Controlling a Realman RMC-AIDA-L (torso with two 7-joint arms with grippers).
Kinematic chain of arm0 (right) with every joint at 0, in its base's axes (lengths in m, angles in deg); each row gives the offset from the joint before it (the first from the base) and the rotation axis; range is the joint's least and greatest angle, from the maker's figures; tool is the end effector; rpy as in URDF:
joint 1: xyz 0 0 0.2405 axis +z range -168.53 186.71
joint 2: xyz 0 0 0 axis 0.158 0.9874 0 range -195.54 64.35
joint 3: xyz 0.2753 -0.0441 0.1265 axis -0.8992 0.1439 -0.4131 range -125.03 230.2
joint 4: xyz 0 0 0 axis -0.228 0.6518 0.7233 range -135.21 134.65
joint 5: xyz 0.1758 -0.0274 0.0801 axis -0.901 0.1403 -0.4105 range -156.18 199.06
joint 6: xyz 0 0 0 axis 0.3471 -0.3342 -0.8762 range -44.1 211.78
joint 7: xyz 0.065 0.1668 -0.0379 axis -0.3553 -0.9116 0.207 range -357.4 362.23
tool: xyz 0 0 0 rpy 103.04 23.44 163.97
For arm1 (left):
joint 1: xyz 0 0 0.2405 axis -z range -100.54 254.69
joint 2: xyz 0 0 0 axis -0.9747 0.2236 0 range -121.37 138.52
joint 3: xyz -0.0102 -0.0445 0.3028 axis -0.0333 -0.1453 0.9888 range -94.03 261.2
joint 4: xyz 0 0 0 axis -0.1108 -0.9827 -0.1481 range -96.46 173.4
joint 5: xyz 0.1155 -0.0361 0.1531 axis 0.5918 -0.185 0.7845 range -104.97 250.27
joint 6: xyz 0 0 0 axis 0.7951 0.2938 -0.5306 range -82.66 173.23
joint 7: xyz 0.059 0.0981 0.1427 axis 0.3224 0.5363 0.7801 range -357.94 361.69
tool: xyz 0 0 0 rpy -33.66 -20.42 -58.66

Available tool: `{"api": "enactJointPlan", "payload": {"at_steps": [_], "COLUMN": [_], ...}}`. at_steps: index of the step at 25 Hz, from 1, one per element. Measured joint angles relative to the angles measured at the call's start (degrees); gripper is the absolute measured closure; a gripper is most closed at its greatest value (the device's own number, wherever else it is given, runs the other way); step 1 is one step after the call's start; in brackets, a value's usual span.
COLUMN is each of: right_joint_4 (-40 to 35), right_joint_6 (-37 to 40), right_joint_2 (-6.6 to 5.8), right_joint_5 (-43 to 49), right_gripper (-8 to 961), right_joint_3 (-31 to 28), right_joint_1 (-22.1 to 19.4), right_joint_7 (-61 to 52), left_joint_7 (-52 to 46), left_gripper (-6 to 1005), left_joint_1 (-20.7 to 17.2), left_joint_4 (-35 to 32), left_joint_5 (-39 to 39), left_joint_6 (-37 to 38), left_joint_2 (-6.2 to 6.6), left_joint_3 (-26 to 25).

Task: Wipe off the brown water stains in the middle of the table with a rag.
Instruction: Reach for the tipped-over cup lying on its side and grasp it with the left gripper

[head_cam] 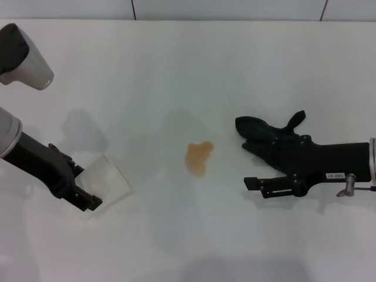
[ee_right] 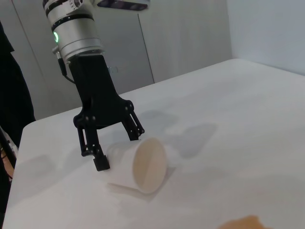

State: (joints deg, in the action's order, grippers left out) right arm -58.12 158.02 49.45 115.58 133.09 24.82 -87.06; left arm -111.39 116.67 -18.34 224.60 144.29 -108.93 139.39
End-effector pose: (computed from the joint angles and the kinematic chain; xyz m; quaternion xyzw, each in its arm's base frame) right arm 0.2715 0.3122 -0.0758 -0.9623 0.1772 0.1717 0.1147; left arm -0.2904 0.3579 -0.0410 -0.9462 -0.2745 0.1689 0.0298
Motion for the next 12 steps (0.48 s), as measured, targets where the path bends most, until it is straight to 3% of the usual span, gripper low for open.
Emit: {"api": "enactJointPlan", "payload": {"at_steps": [12], "right_joint_4": [0.0], "right_joint_6": [0.0], "right_joint_2": [0.00], "right_joint_5": [0.0], "right_gripper": [140], "right_joint_3": [0.0], "right_joint_1": [0.0], "right_joint_7": [0.0], "left_joint_7": [0.0], "left_gripper": [165], "left_joint_1": [0.4], "left_joint_4": [-0.2], "left_joint_5": [-0.1], "left_joint_6": [-0.9], "left_joint_2": [-0.01], "left_joint_3": [-0.1]}}
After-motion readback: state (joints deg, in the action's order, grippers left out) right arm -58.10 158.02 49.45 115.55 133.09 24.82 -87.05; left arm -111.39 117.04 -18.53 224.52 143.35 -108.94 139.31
